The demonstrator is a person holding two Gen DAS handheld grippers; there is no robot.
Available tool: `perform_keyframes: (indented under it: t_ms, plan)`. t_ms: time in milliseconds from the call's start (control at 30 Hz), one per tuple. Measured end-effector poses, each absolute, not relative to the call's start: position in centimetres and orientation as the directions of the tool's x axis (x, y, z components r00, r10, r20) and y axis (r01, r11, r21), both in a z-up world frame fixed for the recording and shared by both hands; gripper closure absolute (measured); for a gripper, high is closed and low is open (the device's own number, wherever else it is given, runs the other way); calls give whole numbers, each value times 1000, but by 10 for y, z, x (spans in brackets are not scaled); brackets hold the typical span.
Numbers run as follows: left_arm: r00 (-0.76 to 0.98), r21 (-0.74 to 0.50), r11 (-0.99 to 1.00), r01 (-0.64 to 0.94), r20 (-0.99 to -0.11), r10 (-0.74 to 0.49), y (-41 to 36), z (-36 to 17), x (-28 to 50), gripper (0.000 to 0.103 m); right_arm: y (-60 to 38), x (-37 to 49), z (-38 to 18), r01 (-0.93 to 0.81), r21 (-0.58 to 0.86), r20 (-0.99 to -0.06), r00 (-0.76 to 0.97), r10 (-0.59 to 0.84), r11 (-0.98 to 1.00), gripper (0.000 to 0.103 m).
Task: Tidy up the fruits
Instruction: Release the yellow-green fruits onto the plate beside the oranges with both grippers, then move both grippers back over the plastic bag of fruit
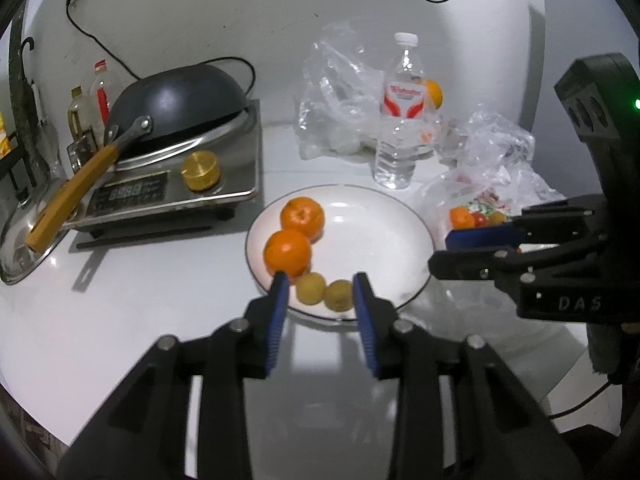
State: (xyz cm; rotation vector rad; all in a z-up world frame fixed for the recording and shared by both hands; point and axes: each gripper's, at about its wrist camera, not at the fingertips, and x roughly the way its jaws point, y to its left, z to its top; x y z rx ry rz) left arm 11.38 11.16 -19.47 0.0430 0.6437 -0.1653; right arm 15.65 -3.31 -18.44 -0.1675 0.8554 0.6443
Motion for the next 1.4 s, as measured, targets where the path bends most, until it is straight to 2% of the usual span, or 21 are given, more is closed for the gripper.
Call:
perform_keyframes:
  t_ms: [67, 867, 1400]
  plan:
    - [789, -19, 985, 169, -596, -147, 108, -192, 113, 50, -40, 155, -183, -584, 114, -742, 488, 459, 804, 74]
    - [776, 51, 966, 255, -607, -173, 25, -177, 108, 50, -126, 143, -178, -530, 150, -698, 542, 469, 835, 74]
    - [752, 78, 942, 325, -625, -208, -25, -180, 115, 50, -176, 139, -186, -478, 151, -702, 565, 434, 865, 74]
